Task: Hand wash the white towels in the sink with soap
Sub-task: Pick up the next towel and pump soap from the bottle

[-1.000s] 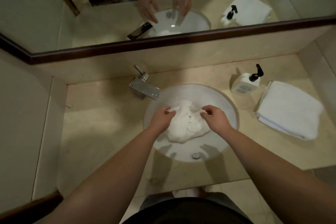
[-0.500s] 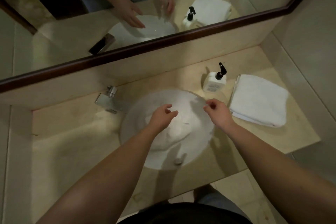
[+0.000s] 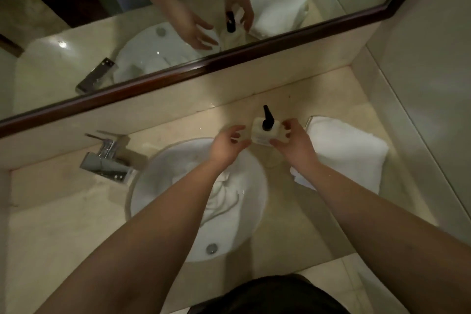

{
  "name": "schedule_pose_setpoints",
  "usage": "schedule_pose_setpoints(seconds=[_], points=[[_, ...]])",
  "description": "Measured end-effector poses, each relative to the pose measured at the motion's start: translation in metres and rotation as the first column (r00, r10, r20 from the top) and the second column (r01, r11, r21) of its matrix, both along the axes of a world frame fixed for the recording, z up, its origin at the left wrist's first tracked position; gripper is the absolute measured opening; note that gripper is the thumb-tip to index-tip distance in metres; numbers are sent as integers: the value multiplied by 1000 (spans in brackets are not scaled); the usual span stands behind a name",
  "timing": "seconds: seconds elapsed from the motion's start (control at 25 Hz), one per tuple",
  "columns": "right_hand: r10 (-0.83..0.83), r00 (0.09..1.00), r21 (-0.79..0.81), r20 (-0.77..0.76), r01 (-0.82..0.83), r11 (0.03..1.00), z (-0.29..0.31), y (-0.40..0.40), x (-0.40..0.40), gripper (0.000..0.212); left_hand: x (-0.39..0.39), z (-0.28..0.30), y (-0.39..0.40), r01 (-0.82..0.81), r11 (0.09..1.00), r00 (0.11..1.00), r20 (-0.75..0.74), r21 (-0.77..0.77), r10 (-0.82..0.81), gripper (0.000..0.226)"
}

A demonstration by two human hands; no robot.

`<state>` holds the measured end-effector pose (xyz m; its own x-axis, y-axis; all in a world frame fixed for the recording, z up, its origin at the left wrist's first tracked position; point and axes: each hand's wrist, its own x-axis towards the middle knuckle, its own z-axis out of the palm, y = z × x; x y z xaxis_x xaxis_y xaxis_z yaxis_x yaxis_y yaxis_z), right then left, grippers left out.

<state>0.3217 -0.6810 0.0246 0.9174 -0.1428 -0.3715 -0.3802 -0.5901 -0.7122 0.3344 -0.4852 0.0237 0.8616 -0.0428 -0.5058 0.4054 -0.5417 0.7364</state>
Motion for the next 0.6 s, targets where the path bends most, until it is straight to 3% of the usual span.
schedule_pose_setpoints(seconds=[0.12, 0.32, 0.44, 0.6], points=[[82, 995, 78, -58, -77, 994, -6, -4, 10, 64, 17, -5, -10, 23, 999, 1000, 3, -28, -23, 55], [142, 988, 91, -66, -136, 987, -11, -5, 20, 59, 27, -18, -19, 88, 991, 996, -13, -96, -90, 68], [224, 973, 55, -53, -221, 974, -10, -7, 20, 57, 24, -19, -24, 157, 986, 988, 17, -48, -156, 64], [290, 955, 141, -71, -278, 950, -7, -11, 5, 56, 4, -18, -14, 145, 987, 989, -2, -68, -146, 56]])
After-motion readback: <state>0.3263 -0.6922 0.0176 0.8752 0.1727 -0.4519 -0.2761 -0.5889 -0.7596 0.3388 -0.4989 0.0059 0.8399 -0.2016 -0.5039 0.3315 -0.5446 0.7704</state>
